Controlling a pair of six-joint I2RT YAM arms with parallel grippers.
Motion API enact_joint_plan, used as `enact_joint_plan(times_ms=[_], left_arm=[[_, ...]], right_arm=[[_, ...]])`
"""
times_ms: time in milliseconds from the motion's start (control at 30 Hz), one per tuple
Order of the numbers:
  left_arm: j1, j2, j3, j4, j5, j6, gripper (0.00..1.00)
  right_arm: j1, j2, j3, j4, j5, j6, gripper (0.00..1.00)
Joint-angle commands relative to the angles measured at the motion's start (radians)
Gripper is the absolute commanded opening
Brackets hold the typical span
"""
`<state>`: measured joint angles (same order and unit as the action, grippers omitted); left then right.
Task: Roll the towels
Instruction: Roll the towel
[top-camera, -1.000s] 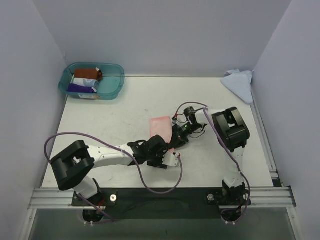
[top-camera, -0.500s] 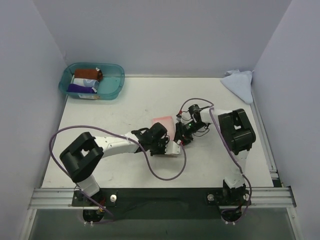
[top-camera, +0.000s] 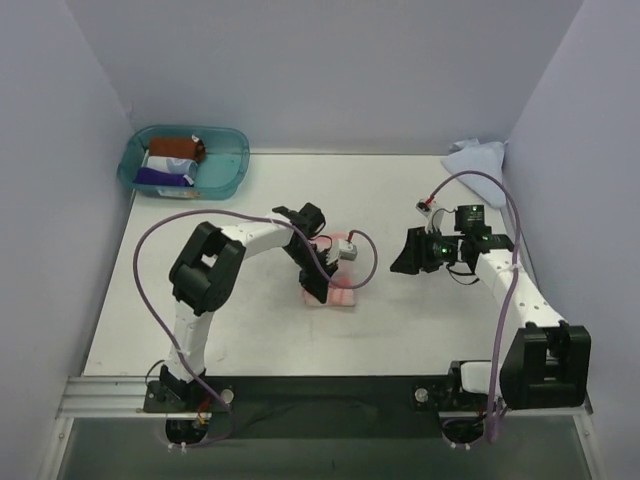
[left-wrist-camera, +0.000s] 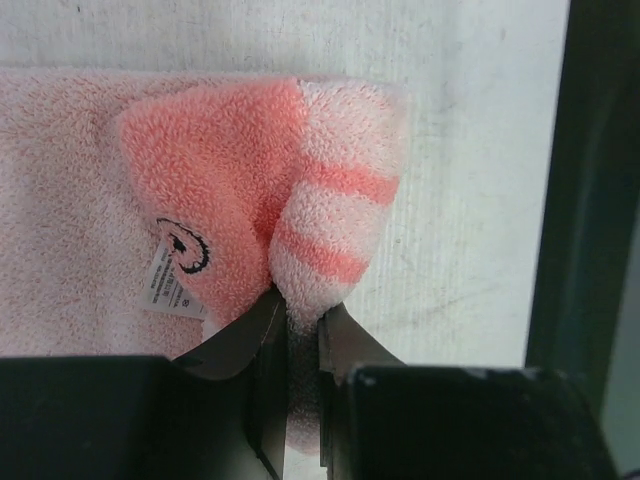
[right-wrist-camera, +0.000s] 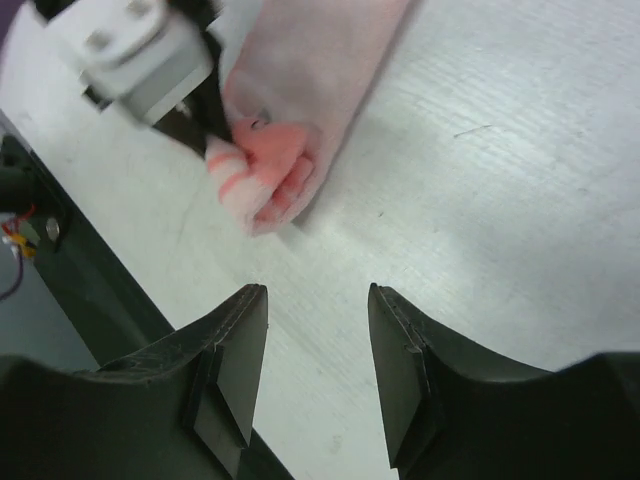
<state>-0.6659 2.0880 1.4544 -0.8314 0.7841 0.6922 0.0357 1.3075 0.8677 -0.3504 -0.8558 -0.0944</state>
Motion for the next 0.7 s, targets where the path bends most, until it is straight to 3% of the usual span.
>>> enact_joint_plan(times_ms=[0, 133, 167, 267, 367, 567, 667], left_arm=[[0.009, 0.185, 0.043, -0.227, -0.003, 0.027, 0.00], [0.028, 0.247, 0.139, -0.301, 0.004, 0.009, 0.00], [0.031, 0.254, 0.150, -0.310, 0.001, 0.009, 0.00], [0.038, 0.287, 0.176, -0.370, -0.002, 0.023, 0.00], [0.046, 0.313, 0.173, -0.405, -0.009, 0.041, 0.00], [0.054, 0.328, 0.172, -0.433, -0.008, 0.058, 0.00], [0.066, 0.339, 0.179, -0.437, 0.006, 0.058, 0.00]], right_arm=[[0.035, -0.135, -0.090, 0.005, -0.065, -0.162, 0.44], [0.200, -0.276, -0.153, 0.001, 0.062, -0.302, 0.48], [0.296, -0.295, -0.176, -0.005, 0.098, -0.324, 0.49], [0.412, -0.347, -0.200, 0.013, 0.211, -0.360, 0.62], [0.590, -0.353, -0.217, 0.054, 0.331, -0.373, 0.68], [0.743, -0.242, -0.208, 0.151, 0.501, -0.444, 0.64], [0.809, -0.133, -0.130, 0.114, 0.552, -0.481, 0.60]])
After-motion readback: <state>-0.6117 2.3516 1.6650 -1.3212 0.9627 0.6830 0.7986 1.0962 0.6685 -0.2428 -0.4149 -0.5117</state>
